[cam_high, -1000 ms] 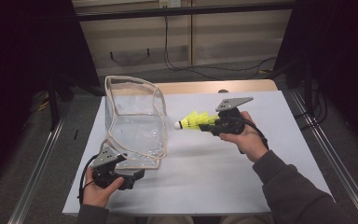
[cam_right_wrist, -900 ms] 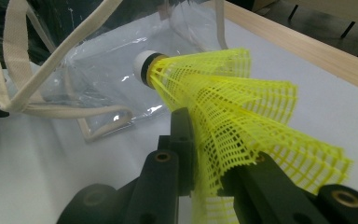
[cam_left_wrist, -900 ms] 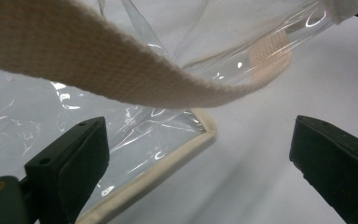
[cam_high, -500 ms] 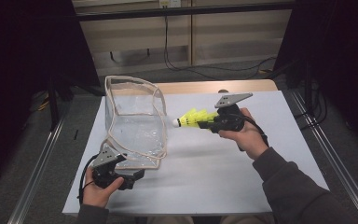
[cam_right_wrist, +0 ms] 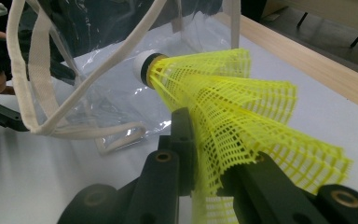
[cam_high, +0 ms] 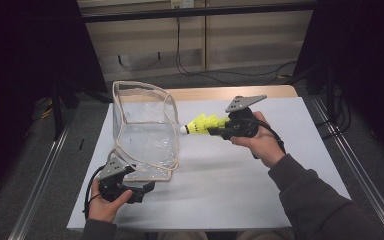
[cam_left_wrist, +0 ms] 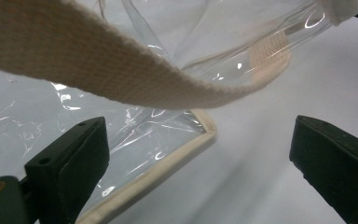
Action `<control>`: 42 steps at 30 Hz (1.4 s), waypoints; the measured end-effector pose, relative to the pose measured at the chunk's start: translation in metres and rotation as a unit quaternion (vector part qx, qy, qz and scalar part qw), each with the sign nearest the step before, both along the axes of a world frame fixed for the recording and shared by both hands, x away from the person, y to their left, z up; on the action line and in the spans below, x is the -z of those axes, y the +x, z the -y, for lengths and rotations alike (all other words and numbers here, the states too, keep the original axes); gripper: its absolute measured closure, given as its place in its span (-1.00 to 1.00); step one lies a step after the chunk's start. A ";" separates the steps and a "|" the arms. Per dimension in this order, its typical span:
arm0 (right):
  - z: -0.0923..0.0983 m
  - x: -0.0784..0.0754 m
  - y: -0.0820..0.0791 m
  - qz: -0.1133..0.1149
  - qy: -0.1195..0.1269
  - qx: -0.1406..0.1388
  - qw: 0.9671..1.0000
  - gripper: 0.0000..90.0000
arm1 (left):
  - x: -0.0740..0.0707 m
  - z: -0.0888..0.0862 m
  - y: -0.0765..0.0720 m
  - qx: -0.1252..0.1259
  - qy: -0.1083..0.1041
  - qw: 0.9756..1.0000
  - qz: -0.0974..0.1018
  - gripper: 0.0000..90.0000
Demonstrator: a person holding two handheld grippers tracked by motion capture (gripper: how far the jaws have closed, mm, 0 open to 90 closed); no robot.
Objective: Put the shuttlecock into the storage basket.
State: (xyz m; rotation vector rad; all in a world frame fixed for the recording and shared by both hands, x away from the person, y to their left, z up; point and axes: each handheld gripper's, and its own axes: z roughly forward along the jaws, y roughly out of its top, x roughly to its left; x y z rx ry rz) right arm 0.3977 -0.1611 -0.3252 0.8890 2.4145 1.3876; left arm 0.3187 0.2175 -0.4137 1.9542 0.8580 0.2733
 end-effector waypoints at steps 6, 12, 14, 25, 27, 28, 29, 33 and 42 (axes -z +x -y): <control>-0.004 -0.008 0.001 0.002 -0.002 -0.005 1.000 0.84 | -0.001 0.000 0.000 0.000 0.000 1.000 0.001 -0.89; -0.011 -0.017 0.003 0.006 -0.005 -0.012 1.000 0.85 | 0.000 -0.001 0.000 0.000 -0.001 1.000 0.001 -0.89; -0.013 -0.021 0.004 0.005 -0.004 -0.015 1.000 0.85 | -0.001 -0.001 0.000 0.000 0.000 1.000 0.000 -0.89; -0.023 -0.038 0.006 0.013 -0.006 -0.025 1.000 0.84 | 0.000 -0.001 0.000 0.001 0.001 1.000 -0.001 -0.89; -0.025 -0.040 0.007 0.016 -0.011 -0.025 0.999 0.85 | 0.000 -0.001 0.000 0.000 0.001 1.000 -0.001 -0.89; -0.027 -0.041 0.007 0.015 -0.010 -0.028 0.999 0.85 | 0.000 -0.001 0.000 0.000 0.001 1.000 -0.001 -0.89; -0.028 -0.043 0.008 0.016 -0.011 -0.027 0.999 0.84 | 0.000 -0.001 0.000 0.000 0.000 1.000 -0.001 -0.89; -0.034 -0.048 0.009 0.020 -0.012 -0.032 0.999 0.84 | 0.000 -0.001 0.000 -0.001 0.002 1.000 -0.002 -0.89; -0.047 -0.056 0.012 0.026 -0.019 -0.038 0.999 0.84 | 0.000 -0.001 0.000 0.000 0.000 1.000 0.000 -0.89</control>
